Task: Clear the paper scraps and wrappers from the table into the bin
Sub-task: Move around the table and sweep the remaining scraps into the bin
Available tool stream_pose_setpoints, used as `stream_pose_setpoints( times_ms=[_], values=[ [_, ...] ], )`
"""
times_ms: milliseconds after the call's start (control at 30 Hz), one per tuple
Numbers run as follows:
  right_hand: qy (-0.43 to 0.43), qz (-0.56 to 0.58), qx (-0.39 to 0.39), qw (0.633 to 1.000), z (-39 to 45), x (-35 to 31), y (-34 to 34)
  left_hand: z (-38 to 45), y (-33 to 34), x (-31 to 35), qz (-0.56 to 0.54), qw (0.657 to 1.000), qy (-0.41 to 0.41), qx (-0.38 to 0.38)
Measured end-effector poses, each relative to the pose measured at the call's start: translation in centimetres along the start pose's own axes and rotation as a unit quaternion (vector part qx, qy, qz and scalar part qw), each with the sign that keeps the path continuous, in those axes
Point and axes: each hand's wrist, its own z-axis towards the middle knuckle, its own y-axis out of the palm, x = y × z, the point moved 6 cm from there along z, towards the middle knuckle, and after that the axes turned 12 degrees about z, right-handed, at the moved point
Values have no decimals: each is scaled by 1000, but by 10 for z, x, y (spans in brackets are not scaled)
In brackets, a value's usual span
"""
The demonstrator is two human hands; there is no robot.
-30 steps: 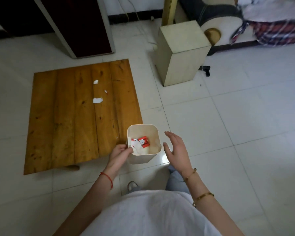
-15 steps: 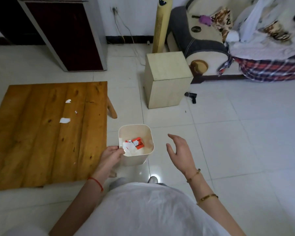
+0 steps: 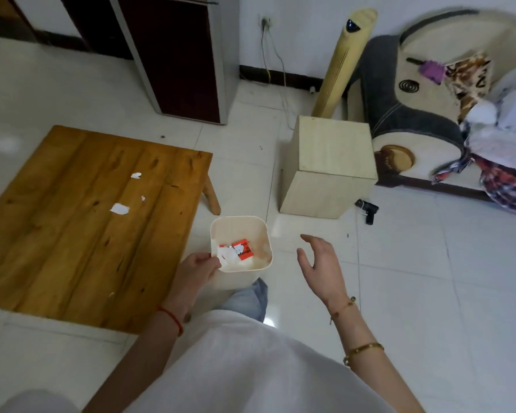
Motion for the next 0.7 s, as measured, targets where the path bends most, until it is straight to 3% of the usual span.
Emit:
stream_pose_setpoints(
  times_ms=[433,700],
  values=[
    [-130,-46,-166,976,251,-78,42,110,-19,89,-75,990,-65,102],
    [-272,-69,-312,907,337,-139,128,130,-31,86,-155,962,-139,176]
  ],
)
